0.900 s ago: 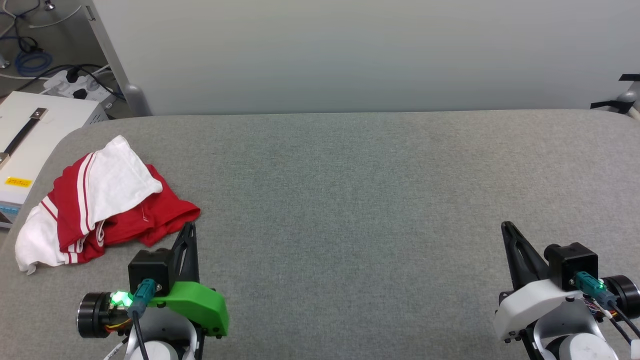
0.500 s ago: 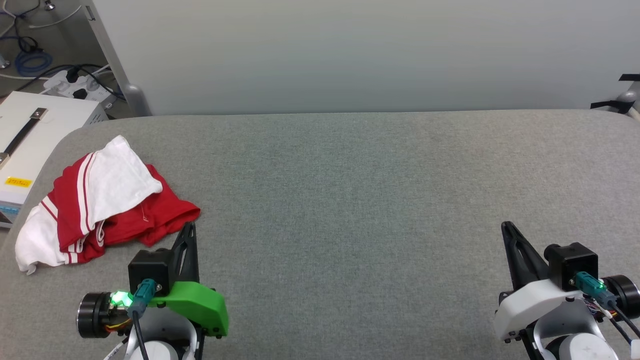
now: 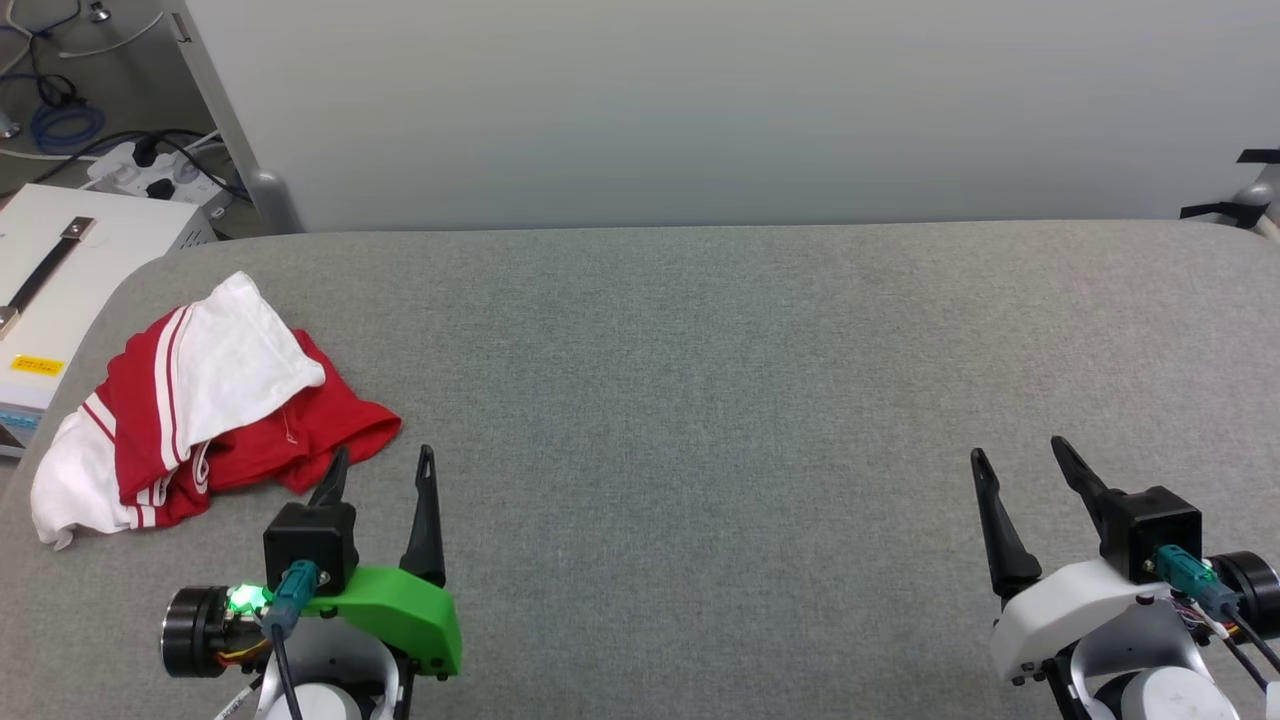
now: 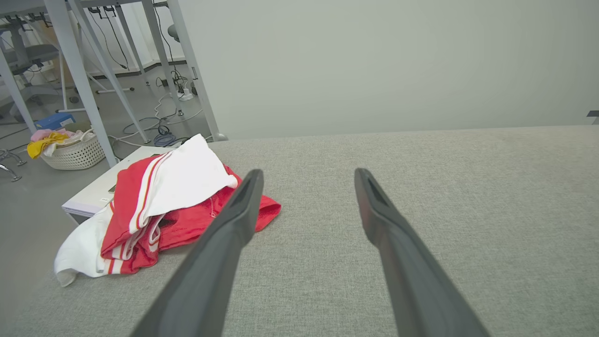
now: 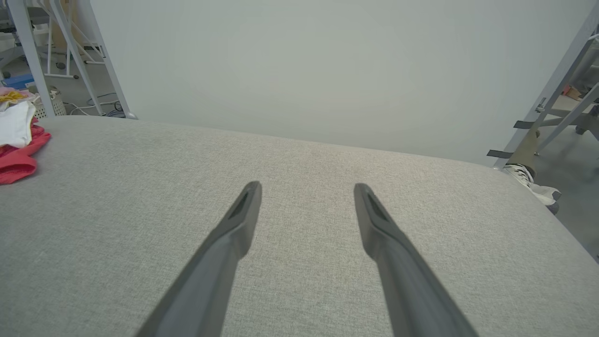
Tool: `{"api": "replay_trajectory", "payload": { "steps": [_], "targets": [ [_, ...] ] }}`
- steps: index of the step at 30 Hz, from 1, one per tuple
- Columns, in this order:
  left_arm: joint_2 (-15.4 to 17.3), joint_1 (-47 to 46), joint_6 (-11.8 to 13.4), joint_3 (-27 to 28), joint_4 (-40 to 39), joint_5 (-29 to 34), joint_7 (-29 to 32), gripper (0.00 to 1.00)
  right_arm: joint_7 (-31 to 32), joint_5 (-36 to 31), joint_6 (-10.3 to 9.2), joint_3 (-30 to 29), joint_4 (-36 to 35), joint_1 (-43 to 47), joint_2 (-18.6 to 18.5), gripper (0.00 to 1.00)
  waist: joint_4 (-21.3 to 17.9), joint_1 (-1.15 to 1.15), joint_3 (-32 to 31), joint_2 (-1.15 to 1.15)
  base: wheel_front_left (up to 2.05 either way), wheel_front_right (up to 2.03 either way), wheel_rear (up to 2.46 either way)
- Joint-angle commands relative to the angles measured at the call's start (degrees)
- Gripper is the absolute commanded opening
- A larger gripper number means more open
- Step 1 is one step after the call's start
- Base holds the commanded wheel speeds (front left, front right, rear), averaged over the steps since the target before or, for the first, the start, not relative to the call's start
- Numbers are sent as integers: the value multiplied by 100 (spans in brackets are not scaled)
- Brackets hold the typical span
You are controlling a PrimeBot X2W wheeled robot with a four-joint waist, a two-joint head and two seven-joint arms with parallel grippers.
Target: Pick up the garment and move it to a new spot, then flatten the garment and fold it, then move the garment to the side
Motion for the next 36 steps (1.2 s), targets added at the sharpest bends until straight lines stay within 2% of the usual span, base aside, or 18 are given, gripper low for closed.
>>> {"api": "replay_trajectory", "payload": {
  "steps": [1, 36],
  "targets": [
    [-3, 16, 18, -18, 32, -33, -59, 100, -61, 25, 0, -27, 18, 30, 1, 100, -1, 0, -1, 0, 0, 0, 0],
    [-10, 93, 21, -171, 86, -297, -499, 100, -494, 199, -2, 48, -247, 142, 4, 100, 1, 0, 8, 0, 0, 0, 0]
  ]
}}
